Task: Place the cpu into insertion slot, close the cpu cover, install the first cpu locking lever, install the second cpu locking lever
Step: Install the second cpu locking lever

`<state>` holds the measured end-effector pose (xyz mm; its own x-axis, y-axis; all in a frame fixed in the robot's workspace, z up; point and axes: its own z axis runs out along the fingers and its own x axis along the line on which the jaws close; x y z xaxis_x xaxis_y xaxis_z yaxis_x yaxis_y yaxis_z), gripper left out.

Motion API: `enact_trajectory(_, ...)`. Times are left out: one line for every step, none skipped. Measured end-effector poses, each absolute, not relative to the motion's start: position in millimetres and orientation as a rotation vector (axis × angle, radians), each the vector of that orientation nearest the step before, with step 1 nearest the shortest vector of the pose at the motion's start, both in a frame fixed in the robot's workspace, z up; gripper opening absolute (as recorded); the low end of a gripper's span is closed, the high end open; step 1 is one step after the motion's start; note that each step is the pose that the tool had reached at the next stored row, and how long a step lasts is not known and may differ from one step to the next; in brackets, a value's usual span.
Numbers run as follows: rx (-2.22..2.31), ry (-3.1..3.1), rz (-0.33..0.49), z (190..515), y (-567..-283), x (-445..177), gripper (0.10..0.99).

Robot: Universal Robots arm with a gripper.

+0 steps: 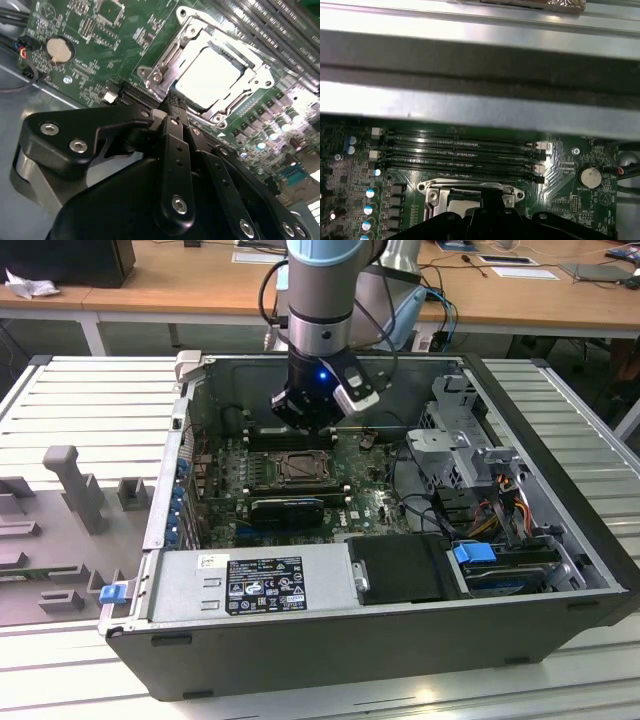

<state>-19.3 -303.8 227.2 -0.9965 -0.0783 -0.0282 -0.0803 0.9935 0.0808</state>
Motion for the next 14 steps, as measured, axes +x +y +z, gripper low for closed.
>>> enact_trajectory(-0.124,3.112,0.128,227,-306,-19,0.106)
enact_trajectory(-0.124,3.112,0.128,228,-307,-19,0.106)
enact_trajectory(-0.123,3.112,0.128,231,-307,-19,0.106)
enact_trajectory(-0.124,3.112,0.128,233,-307,-19,0.106)
enact_trajectory(-0.124,3.111,0.128,237,-307,-19,0.106)
enact_trajectory(-0.124,3.112,0.128,242,-307,-19,0.106)
enact_trajectory(-0.124,3.111,0.128,244,-309,-19,0.106)
enact_trajectory(-0.124,3.112,0.128,243,-312,-19,0.106)
enact_trajectory(-0.124,3.112,0.128,243,-314,-19,0.106)
enact_trajectory(-0.124,3.112,0.127,243,-317,-19,0.106)
enact_trajectory(-0.124,3.112,0.126,243,-323,-19,0.106)
enact_trajectory(-0.124,3.112,0.127,243,-331,-19,0.106)
enact_trajectory(-0.124,3.112,0.127,242,-335,-19,0.106)
enact_trajectory(-0.124,3.113,0.127,242,-340,-19,0.106)
